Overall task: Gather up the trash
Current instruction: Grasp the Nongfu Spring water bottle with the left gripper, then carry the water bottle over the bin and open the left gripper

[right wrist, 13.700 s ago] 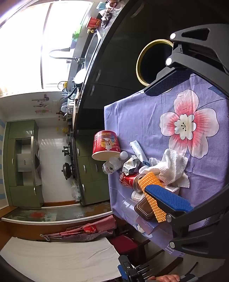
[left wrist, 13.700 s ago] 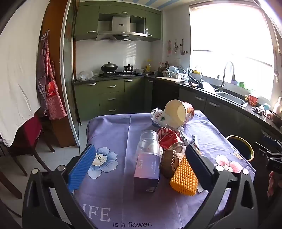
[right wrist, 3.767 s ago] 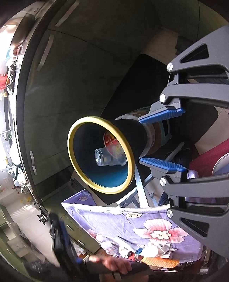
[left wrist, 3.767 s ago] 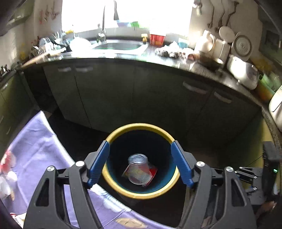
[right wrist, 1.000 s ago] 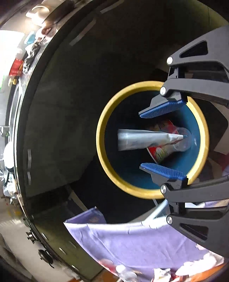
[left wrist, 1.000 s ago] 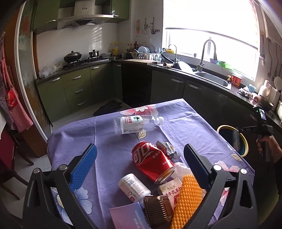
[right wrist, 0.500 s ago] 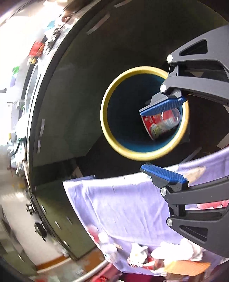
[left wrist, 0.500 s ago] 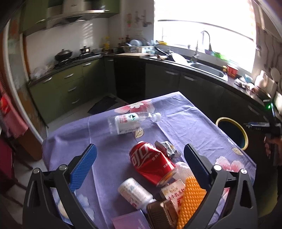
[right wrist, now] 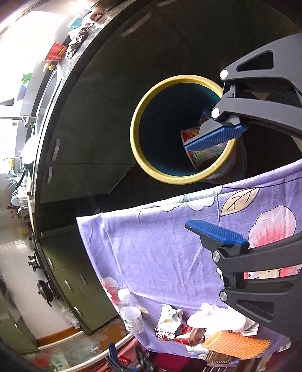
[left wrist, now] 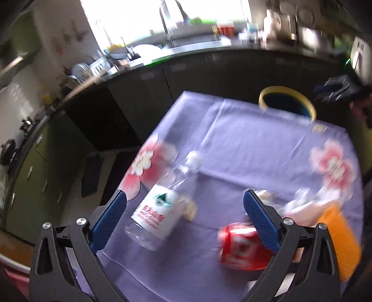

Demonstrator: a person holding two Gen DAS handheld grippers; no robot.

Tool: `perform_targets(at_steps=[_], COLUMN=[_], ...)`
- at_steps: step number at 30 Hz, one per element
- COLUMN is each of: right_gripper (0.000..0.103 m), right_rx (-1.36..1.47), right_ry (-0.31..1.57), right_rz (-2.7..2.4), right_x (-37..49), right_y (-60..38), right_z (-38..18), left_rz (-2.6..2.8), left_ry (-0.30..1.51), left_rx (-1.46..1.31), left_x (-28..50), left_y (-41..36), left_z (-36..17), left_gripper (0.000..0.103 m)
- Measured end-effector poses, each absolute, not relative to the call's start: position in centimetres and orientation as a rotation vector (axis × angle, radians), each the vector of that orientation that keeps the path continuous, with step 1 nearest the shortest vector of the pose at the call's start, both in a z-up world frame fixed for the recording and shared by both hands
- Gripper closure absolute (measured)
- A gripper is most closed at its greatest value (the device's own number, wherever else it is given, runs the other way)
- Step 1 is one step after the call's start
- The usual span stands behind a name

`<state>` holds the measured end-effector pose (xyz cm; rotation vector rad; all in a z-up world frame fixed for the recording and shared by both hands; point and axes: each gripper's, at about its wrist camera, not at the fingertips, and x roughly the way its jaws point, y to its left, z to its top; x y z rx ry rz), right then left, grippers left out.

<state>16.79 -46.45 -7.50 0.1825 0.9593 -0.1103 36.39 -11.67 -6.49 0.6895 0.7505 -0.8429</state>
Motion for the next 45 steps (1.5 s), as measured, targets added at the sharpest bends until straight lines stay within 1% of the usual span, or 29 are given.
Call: perform_targets(at_steps=[6, 14, 17, 18, 19, 20, 21, 23, 28, 32, 36, 42, 45], right_gripper=[0.041, 0.041, 0.041, 0.041, 0.041, 0.041, 0.041, 0.041, 0.041, 0.041, 0.041, 0.041, 0.041], right_rx=[0.201, 0.198, 0.184, 0.183, 0.182, 0.182, 0.181, 0.184, 0.192, 0.205, 0.217, 0.239, 0.25], right_ry=[1.01, 1.052, 1.065, 1.067, 1.068, 1.069, 1.069, 1.067, 1.059, 1.036, 1.012, 0.96, 0.936], right_rz=[-0.147, -0.126, -0.116, -0.114, -0.113, -0.113, -0.113, -0.11, -0.097, -0.082, -0.073, -0.068, -0.063], right_x=[17.8, 19.9, 20.5, 20.6, 20.7, 20.7, 20.8, 20.7, 20.3, 19.4, 18.0, 15.2, 13.6], right_y=[-47.7, -46.9, -46.3, -46.2, -46.2, -46.1, -46.1, -46.1, -46.1, -46.3, -46.8, -48.3, -49.1], right_z=[-9.1, -10.2, -10.5, -10.6, -10.7, -10.7, -10.8, -10.8, -10.9, -10.5, -9.9, -8.6, -8.1], left_rz=[-0.89, -0.93, -0.955, -0.96, -0.965, -0.969, -0.968, -0.963, -0.899, -0.808, -0.723, -0.628, -0.608], left_ry=[0.848, 0.956, 0.989, 1.002, 1.014, 1.027, 1.041, 1.063, 1.088, 1.063, 1.023, 0.964, 0.914], left_rx=[0.799, 0.799, 0.808, 0.81, 0.81, 0.808, 0.804, 0.774, 0.65, 0.58, 0.528, 0.493, 0.494], left_x=[40.7, 43.8, 43.9, 43.9, 43.8, 43.7, 43.7, 43.5, 43.3, 42.6, 42.1, 40.3, 37.8], left_y=[-12.4, -12.3, -12.6, -12.6, -12.7, -12.6, -12.6, -12.3, -11.4, -10.3, -9.1, -8.6, -9.3], left_z=[-10.4, -13.4, -14.4, -14.8, -15.1, -15.4, -15.6, -16.0, -16.1, -15.6, -13.6, -9.5, -6.7], left_gripper=[0.007, 0.007, 0.016, 0.024, 0.033, 0.034, 0.038, 0.04, 0.041, 0.041, 0.041, 0.041, 0.041])
